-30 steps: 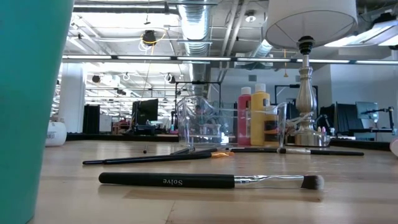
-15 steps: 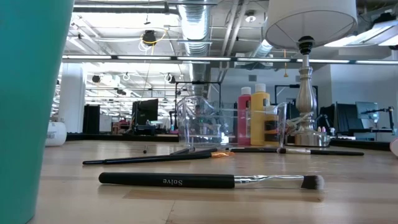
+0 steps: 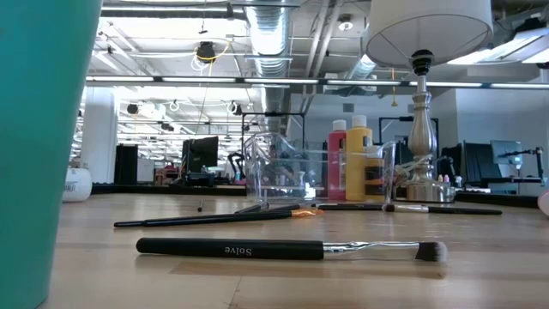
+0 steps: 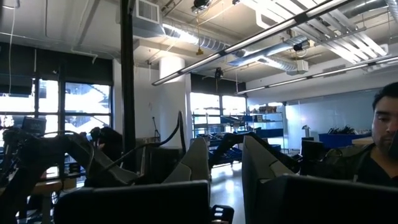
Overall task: Pick & Place Paint Supplies
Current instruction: Adjust the gold paintbrush on the table
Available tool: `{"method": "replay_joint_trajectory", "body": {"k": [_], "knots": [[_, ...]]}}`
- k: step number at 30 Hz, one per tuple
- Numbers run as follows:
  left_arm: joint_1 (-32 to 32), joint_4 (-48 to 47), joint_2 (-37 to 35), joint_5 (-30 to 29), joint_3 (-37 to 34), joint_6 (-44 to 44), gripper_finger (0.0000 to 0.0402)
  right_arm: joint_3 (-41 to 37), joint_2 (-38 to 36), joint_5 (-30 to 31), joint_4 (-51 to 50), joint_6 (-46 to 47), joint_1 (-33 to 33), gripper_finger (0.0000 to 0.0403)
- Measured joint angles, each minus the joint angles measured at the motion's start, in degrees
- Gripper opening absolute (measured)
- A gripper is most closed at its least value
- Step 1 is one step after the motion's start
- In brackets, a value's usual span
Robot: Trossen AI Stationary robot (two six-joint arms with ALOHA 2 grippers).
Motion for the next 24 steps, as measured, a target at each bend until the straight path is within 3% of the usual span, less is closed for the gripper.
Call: {"method": "replay_joint_trajectory", "body": {"k": [7,15,24], "knots": [[0.0,0.0,0.0,0.0,0.0,0.0,0.0001,-14.1,-7.2,-0.7,8.4,6.2,-0.8,0.0015],[0.0,-0.2,0.0,0.0,0.0,0.0,0.0001,-33.6,-16.5,-1.3,26.2,7.2,-0.7,0.0019],[0.0,-0.3,0.1,-0.7,0.0,0.1,0.0001,-44.4,-20.2,-1.2,41.2,9.0,-1.9,0.0018]]}}
